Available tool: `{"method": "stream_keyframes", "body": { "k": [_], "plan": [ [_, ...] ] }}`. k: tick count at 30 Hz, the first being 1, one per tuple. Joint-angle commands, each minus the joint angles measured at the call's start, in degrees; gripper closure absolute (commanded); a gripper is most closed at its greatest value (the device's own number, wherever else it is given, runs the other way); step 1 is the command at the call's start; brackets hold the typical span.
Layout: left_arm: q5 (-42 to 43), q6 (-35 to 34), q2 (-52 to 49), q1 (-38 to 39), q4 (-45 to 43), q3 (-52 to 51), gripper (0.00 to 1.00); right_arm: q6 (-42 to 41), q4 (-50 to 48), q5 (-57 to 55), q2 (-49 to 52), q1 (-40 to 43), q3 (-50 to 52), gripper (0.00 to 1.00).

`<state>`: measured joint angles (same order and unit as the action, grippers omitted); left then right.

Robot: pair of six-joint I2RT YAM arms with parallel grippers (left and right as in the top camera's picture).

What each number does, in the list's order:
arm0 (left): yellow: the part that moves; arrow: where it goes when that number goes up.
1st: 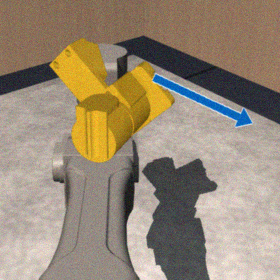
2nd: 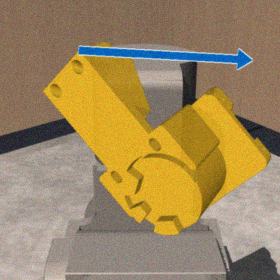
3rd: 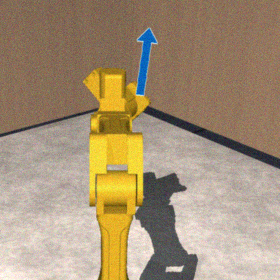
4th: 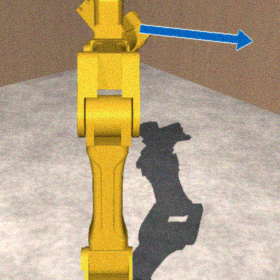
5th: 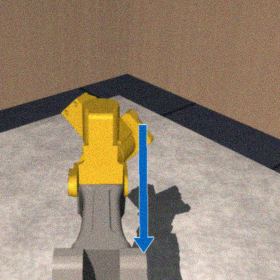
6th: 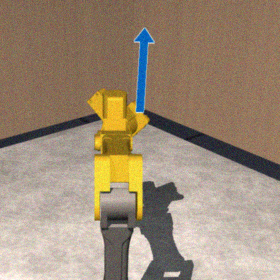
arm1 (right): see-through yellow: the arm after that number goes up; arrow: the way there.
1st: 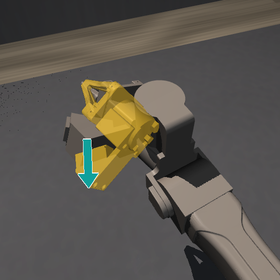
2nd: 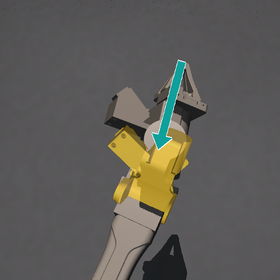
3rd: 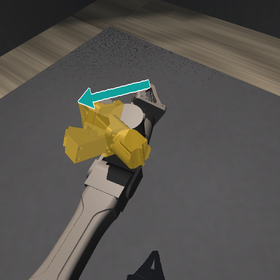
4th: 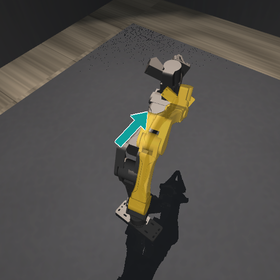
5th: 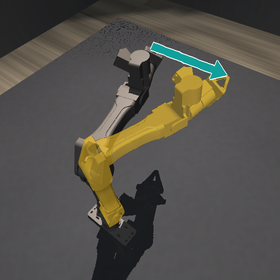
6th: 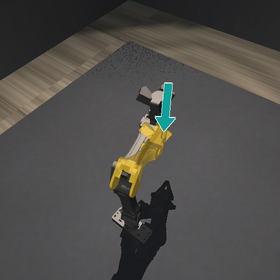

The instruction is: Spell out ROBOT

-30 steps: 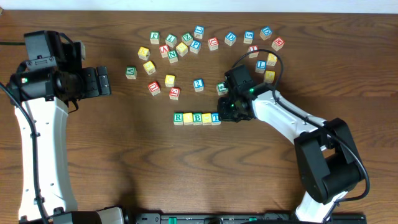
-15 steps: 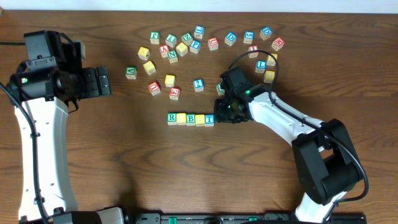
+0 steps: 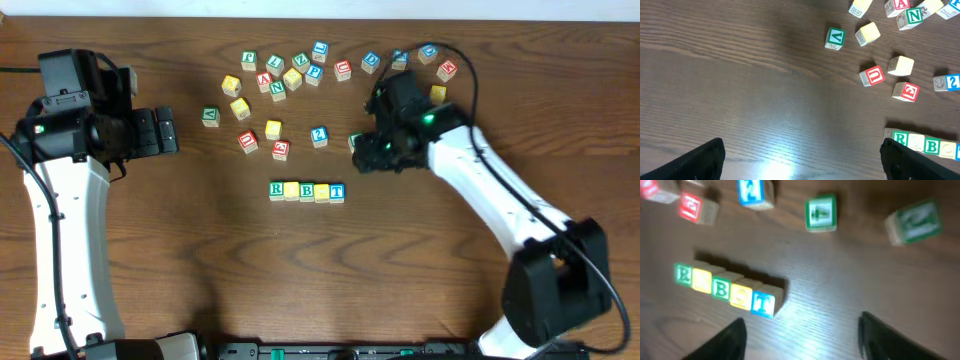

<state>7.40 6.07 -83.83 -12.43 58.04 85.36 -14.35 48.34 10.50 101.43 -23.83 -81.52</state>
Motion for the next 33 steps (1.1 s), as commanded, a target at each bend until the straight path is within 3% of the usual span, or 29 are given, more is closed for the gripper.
{"method": "stream_keyframes", "body": {
  "k": [1, 2, 9, 33],
  "plan": [
    [0.1, 0.5, 0.2, -0.2, 0.0, 1.4, 0.02, 5.4, 1.3, -3.0, -4.4, 1.5, -4.3, 0.14],
    [0.1, 0.5, 0.2, -0.2, 0.0, 1.4, 0.02, 5.4, 1.3, -4.0, -5.4, 1.8, -5.1, 0.01],
    [0.1, 0.5, 0.2, -0.2, 0.0, 1.4, 0.02, 5.4, 1.2, -7.1, -10.8, 3.0, -6.0, 0.01],
    [0.1, 0.5, 0.2, -0.2, 0.0, 1.4, 0.02, 5.4, 1.2, -7.1, -12.7, 2.8, -4.5, 0.01]
  ]
}}
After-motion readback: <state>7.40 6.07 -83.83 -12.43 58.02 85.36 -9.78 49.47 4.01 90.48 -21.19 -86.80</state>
